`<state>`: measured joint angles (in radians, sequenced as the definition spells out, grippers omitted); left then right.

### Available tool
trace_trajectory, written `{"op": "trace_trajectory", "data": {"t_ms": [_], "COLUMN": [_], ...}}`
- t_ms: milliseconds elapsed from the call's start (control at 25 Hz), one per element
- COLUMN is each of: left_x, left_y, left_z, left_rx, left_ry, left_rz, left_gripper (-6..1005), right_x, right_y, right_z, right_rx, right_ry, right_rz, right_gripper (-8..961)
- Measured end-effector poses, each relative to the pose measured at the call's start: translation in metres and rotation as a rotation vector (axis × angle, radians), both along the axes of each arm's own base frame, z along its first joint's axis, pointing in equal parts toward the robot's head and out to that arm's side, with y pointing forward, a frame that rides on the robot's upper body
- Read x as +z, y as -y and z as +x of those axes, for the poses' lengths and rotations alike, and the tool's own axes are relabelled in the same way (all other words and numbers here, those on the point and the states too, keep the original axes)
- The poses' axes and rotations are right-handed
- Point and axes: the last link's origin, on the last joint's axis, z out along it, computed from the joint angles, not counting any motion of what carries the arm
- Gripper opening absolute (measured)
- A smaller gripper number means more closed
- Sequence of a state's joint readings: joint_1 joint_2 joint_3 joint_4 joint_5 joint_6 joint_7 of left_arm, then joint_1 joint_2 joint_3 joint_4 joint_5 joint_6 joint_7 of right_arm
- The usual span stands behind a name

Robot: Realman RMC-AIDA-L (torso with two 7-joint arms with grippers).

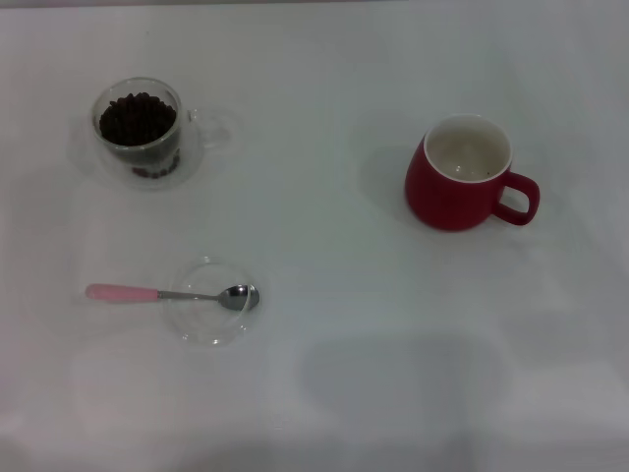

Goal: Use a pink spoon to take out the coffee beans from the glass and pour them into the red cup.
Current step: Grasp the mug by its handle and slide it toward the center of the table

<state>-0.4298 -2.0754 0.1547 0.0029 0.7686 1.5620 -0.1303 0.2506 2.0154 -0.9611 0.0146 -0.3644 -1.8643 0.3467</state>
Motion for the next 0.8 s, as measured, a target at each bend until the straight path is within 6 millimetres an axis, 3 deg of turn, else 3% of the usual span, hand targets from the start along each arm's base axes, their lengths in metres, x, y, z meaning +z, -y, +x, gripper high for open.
{"op": "trace_trajectory", "data": {"t_ms": [280, 560, 800], "left_x": [-0.001, -0.006, -0.011], "left_y": [0.000, 0.000, 0.003], "left_z": [-0.003, -0.009, -0.014], "left_rx": [0.017, 0.056, 0.080], "left_ry": [0.006, 0.020, 0.029], "left_rz": [-0.013, -0.041, -0.069], "left_gripper": [891, 890, 891], "right_x": [-0.010, -0.057, -0.076], "right_y": [-0.004, -0.016, 0.006], "right_z": [0.000, -0.001, 0.003], "right_rx": [0.003, -0.010, -0.001], "right_ry": [0.006, 0.134, 0.137], "right_rz": [-0.085, -0.410, -0.550], "right_gripper": [712, 713, 711]}}
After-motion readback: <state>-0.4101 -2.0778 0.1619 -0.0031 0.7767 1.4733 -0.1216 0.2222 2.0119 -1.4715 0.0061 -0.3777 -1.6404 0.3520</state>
